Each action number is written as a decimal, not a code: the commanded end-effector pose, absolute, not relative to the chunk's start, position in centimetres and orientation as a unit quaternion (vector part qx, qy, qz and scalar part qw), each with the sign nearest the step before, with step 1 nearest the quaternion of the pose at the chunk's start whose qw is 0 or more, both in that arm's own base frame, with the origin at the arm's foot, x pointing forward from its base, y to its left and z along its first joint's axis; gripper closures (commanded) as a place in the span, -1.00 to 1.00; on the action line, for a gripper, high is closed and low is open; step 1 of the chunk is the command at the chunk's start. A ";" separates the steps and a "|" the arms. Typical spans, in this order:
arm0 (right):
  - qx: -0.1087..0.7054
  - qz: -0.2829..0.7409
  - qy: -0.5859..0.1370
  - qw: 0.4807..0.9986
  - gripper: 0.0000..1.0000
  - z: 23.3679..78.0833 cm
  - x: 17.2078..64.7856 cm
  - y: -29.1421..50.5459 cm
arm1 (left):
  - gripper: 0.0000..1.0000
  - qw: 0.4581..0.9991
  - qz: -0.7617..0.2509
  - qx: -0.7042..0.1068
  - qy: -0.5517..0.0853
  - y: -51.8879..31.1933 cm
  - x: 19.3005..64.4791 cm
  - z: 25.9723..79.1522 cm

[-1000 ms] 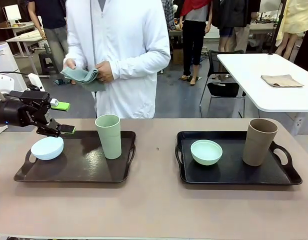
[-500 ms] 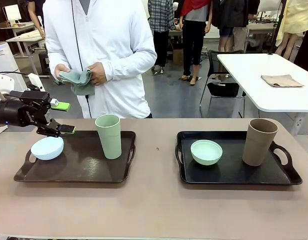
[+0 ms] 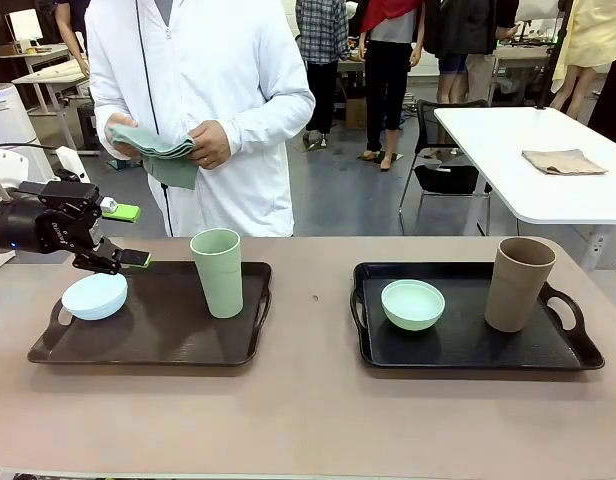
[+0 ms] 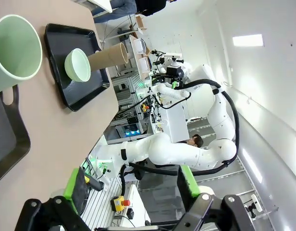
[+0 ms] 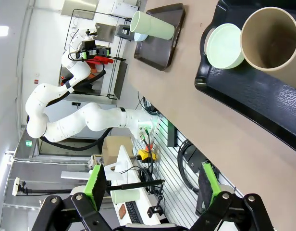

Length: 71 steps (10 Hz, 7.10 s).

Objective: Set up a tray with a mat and arrange the tableware.
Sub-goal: Pick up the Picnic Bowl and Reusable plastic cup from the Handle tray in front of the human's position and hold them in the air.

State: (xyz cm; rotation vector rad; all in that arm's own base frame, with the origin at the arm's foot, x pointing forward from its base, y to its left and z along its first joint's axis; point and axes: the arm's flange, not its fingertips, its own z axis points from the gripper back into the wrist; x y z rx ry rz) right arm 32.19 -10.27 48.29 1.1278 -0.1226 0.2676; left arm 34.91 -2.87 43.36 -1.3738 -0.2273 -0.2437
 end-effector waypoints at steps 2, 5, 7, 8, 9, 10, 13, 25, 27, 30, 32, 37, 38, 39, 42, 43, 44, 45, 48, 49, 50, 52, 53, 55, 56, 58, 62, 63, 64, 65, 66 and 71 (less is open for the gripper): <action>0.540 0.133 -0.064 0.828 -1.00 48.4 32.3 -10.3 | -1.00 0.751 -0.118 -0.639 -0.116 -3.0 34.9 43.2; 0.540 0.133 -0.064 0.828 -1.00 48.4 32.3 -10.3 | -1.00 0.751 -0.118 -0.639 -0.116 -3.0 34.9 43.2; 0.540 0.133 -0.064 0.828 -1.00 48.4 32.3 -10.3 | -1.00 0.751 -0.118 -0.639 -0.116 -3.0 34.9 43.2; 0.540 0.133 -0.064 0.828 -1.00 48.4 32.3 -10.3 | -1.00 0.751 -0.118 -0.639 -0.116 -3.0 34.9 43.2; 0.540 0.133 -0.064 0.828 -1.00 48.4 32.3 -10.3 | -1.00 0.751 -0.118 -0.639 -0.116 -3.0 34.9 43.2; 0.540 0.133 -0.064 0.828 -1.00 48.4 32.3 -10.3 | -1.00 0.751 -0.118 -0.639 -0.116 -3.0 34.9 43.2; 0.380 0.153 -0.060 0.910 -1.00 53.4 35.1 -1.8 | -1.00 0.856 -0.184 -0.465 -0.134 -3.6 34.4 48.3; 0.188 0.534 -0.150 0.811 -1.00 57.1 42.5 23.6 | -1.00 0.994 0.015 -0.031 -0.102 2.6 35.2 56.0; 0.332 0.671 -0.213 0.629 -1.00 55.6 43.7 22.2 | -1.00 0.995 0.014 -0.048 -0.090 2.9 35.4 56.6; 0.403 0.684 -0.307 0.524 -1.00 48.7 48.5 26.9 | -1.00 0.988 -0.044 -0.104 -0.101 3.4 40.5 52.6; 0.406 0.689 -0.318 0.509 -1.00 44.0 49.5 29.9 | -1.00 0.982 -0.082 -0.140 -0.099 4.6 41.4 50.5; 0.399 0.678 -0.325 0.524 -1.00 42.8 48.9 30.1 | -1.00 0.979 -0.065 -0.161 -0.104 5.0 41.8 49.2; 0.409 0.673 -0.327 0.522 -1.00 41.7 49.9 31.9 | -1.00 0.987 -0.056 -0.103 -0.109 4.9 42.6 47.2; 0.424 0.671 -0.322 0.516 -1.00 40.0 50.7 33.8 | -1.00 0.992 -0.023 -0.064 -0.102 5.6 43.6 45.8; 0.436 0.677 -0.291 0.516 -1.00 35.0 52.9 38.2 | -1.00 0.997 -0.005 -0.022 -0.075 7.8 45.7 42.0; 0.428 0.682 -0.294 0.515 -1.00 33.9 53.4 39.1 | -1.00 0.997 -0.015 -0.023 -0.072 8.1 46.1 40.8; 0.415 0.683 -0.306 0.517 -1.00 33.0 53.9 39.9 | -1.00 0.997 -0.026 -0.026 -0.074 8.4 46.4 39.9; 0.396 0.677 -0.327 0.527 -1.00 32.1 54.3 40.7 | -1.00 0.996 -0.041 -0.026 -0.077 8.5 46.6 39.0; 0.413 0.670 -0.312 0.532 -1.00 32.0 54.5 40.3 | -1.00 0.997 -0.031 -0.030 -0.067 8.3 46.3 38.4; 0.413 0.670 -0.312 0.532 -1.00 32.0 54.5 40.3 | -1.00 0.997 -0.031 -0.030 -0.067 8.3 46.3 38.4; 0.406 0.665 -0.319 0.540 -1.00 31.3 55.0 40.8 | -1.00 0.997 -0.031 -0.030 -0.067 8.3 46.3 38.4; 0.404 0.662 -0.320 0.544 -1.00 31.1 55.2 42.5 | -1.00 0.995 -0.035 -0.053 -0.081 8.4 47.2 37.9; 0.408 0.654 -0.313 0.555 -1.00 30.2 55.4 43.5 | -1.00 0.995 -0.031 -0.058 -0.080 8.5 48.0 37.2; 0.417 0.637 -0.312 0.568 -1.00 29.0 55.8 44.5 | -1.00 0.995 -0.026 -0.071 -0.072 9.3 49.2 36.3; 0.422 0.632 -0.309 0.571 -1.00 28.7 55.8 44.8 | -1.00 0.995 -0.023 -0.069 -0.068 9.6 49.5 35.9; 0.427 0.630 -0.308 0.570 -1.00 28.3 55.8 45.5 | -1.00 0.996 -0.017 -0.066 -0.057 9.8 50.3 35.0; 0.453 0.635 -0.295 0.551 -1.00 27.8 55.1 47.3 | -1.00 0.997 -0.010 -0.071 -0.037 9.7 51.6 33.5; 0.462 0.637 -0.286 0.547 -1.00 27.6 54.7 47.8 | -1.00 0.997 -0.009 -0.071 -0.036 9.6 51.6 33.4; 0.464 0.638 -0.280 0.547 -1.00 27.4 54.6 48.1 | -1.00 0.997 -0.007 -0.071 -0.036 9.6 51.5 33.5; 0.466 0.639 -0.278 0.546 -1.00 27.2 54.5 48.2 | -1.00 0.997 -0.005 -0.072 -0.035 9.6 51.6 33.5; 0.467 0.641 -0.277 0.542 -1.00 27.1 54.5 48.1 | -1.00 0.997 -0.004 -0.072 -0.033 9.6 51.6 33.5; 0.467 0.644 -0.274 0.541 0.26 27.2 54.8 47.6 | 1.00 0.998 0.005 -0.056 -0.031 9.7 50.8 34.7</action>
